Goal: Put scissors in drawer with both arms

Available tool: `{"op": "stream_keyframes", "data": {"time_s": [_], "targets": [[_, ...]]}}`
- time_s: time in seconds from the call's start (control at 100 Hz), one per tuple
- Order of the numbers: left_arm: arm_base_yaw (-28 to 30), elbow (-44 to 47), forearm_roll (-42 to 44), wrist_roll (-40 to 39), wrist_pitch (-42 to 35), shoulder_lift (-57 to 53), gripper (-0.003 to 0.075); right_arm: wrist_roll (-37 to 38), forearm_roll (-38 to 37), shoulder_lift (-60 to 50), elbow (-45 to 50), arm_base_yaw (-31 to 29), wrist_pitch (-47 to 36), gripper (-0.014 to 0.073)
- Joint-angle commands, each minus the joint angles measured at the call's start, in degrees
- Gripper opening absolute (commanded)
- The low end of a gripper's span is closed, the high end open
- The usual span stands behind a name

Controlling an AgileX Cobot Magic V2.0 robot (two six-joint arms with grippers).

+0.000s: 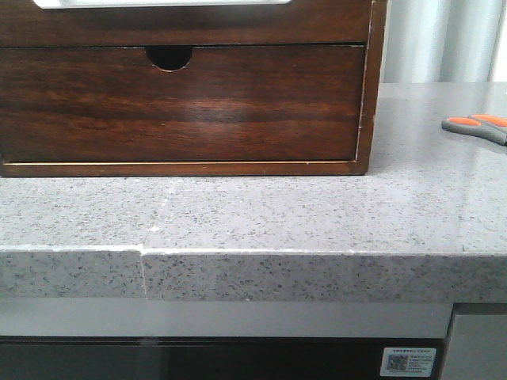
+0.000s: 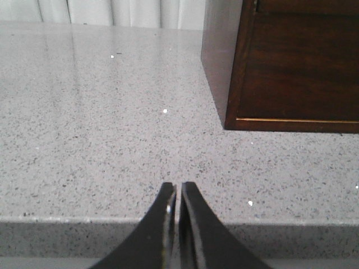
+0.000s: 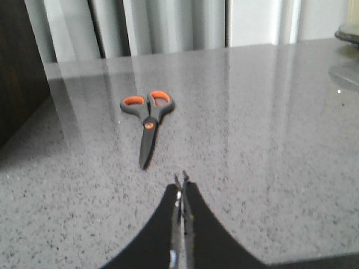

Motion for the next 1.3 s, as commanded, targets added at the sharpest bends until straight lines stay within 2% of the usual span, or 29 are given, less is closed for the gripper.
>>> {"op": "stream_keyframes", "data": {"time_s": [0.0, 0.11, 0.21, 0.37, 0.56, 0.67, 0.85, 1.01, 1.1, 1.29], "targets": [[0.06, 1.32, -0.48, -0.70, -6.32, -1.80, -0.0019, -0.27, 0.01, -1.22, 0.56, -0.24, -7.47, -0.0071], [0.06, 1.32, -0.48, -0.70, -9.47, -1.80, -0.0019, 1.20, 3.91, -1.22, 0.56, -0.24, -12.81, -0.0071], [0.06, 1.22, -0.88, -0.82, -11.83, -1.80, -0.0019, 1.20, 4.18, -1.22, 0.18, -0.24, -15.01, -0.0071], [0.06, -0.78, -2.44, -0.81, -14.37, -1.80, -0.0019, 1.20, 4.18, -1.22, -3.39, -0.24, -4.32, -0.0071], [0.06, -8.14, -0.15, -0.81, -7.17, 1.31, -0.0019, 1.20, 4.58, 0.22, -9.72, -0.24, 2.58, -0.0071], [0.06, -11.67, 1.36, -0.81, -6.99, 5.43, -0.0019, 1.20, 4.80, 3.41, -13.26, -0.24, 6.54, -0.0071], [-0.04, -15.51, 1.81, -0.81, -10.32, 12.26, -0.0019, 1.20, 10.87, 10.23, -17.47, -0.24, 9.20, -0.0071], [-0.04, -15.55, 2.98, -0.81, -14.24, 16.21, -0.0014, 1.20, 11.13, 13.14, -18.08, -0.24, 8.69, -0.0071], [-0.04, -15.55, 2.78, -0.81, -17.63, 18.23, 0.0050, 1.20, 11.13, 13.13, -17.83, -0.24, 8.95, -0.0071], [-0.04, -15.55, 3.44, -0.81, -29.29, 22.70, 0.0343, 1.20, 11.13, 13.13, -15.64, -0.24, 8.48, -0.0071]]}}
